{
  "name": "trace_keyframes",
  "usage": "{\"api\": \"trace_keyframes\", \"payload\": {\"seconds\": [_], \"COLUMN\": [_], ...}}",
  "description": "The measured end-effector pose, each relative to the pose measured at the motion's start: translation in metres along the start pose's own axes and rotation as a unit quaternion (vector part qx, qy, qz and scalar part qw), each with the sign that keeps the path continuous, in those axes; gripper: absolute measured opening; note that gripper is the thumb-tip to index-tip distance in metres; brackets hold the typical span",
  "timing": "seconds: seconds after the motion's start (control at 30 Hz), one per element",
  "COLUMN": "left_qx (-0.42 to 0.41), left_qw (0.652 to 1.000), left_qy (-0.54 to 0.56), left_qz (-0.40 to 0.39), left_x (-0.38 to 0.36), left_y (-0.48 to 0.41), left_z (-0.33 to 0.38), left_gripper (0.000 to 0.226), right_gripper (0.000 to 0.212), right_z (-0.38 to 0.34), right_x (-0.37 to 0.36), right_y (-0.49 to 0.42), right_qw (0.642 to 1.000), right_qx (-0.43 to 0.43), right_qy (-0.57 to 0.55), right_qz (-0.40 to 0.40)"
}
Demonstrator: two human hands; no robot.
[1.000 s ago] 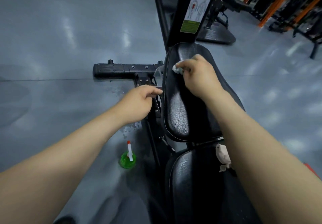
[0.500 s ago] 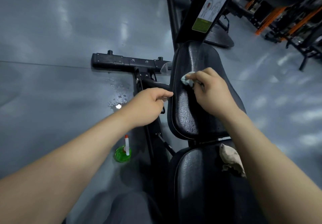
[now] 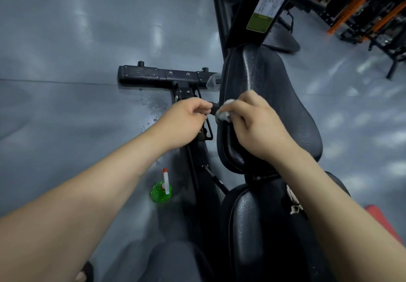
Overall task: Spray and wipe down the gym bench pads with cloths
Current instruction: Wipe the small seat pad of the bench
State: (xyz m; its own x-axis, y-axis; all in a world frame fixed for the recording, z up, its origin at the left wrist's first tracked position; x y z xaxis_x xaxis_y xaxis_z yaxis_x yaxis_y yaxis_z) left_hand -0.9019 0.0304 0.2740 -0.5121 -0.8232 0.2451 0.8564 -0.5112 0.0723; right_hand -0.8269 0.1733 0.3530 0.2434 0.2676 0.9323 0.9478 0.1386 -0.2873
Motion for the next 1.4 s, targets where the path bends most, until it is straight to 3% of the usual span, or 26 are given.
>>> {"api": "trace_keyframes", "payload": {"seconds": [0.13, 0.33, 0.47, 0.6, 0.83, 1.03, 1.23, 1.4], "left_qx": [0.008, 0.039, 0.04, 0.036, 0.041, 0.04, 0.025, 0.026], "left_qw": [1.0, 0.998, 0.996, 0.995, 0.995, 0.997, 0.999, 0.999], "left_qy": [0.012, 0.032, 0.06, 0.068, 0.066, 0.043, -0.004, -0.005], "left_qz": [-0.002, -0.023, -0.052, -0.06, -0.061, -0.047, -0.033, -0.028], "left_x": [0.005, 0.003, 0.0, -0.008, -0.013, -0.015, -0.017, -0.02], "left_y": [-0.002, 0.007, 0.008, 0.005, 0.005, 0.007, 0.01, 0.013], "left_z": [0.004, 0.005, 0.009, 0.01, 0.008, 0.016, 0.02, 0.014], "left_gripper": [0.038, 0.049, 0.046, 0.037, 0.044, 0.039, 0.027, 0.041], "right_gripper": [0.03, 0.033, 0.034, 0.041, 0.039, 0.041, 0.038, 0.034], "right_z": [-0.003, 0.011, -0.009, -0.019, -0.005, -0.006, -0.026, -0.007], "right_x": [0.006, 0.004, 0.003, 0.004, -0.001, 0.01, -0.003, 0.015], "right_y": [0.004, -0.019, 0.034, 0.059, 0.022, 0.079, 0.064, 0.085], "right_qw": [0.998, 0.999, 0.996, 0.983, 0.997, 0.98, 0.978, 0.982], "right_qx": [0.039, -0.013, 0.045, 0.109, 0.047, 0.12, 0.133, 0.125], "right_qy": [0.022, 0.03, -0.019, 0.004, 0.015, -0.012, 0.06, 0.009], "right_qz": [-0.038, -0.006, -0.077, -0.147, -0.054, -0.158, -0.148, -0.141]}}
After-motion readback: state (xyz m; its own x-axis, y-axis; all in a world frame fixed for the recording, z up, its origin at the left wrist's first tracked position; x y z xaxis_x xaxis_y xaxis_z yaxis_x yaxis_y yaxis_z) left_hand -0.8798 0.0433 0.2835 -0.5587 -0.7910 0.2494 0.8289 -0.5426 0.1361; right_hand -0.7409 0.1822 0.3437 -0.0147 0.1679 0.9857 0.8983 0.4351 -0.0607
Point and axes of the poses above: each hand's wrist, its own y-axis away from the middle knuckle, its own x-axis out of the back of the hand, z = x × y, the point moved 5 cm from there along -y, towards the middle knuckle, and after that the axes turned 4 degrees about -y, right-handed, at the moved point
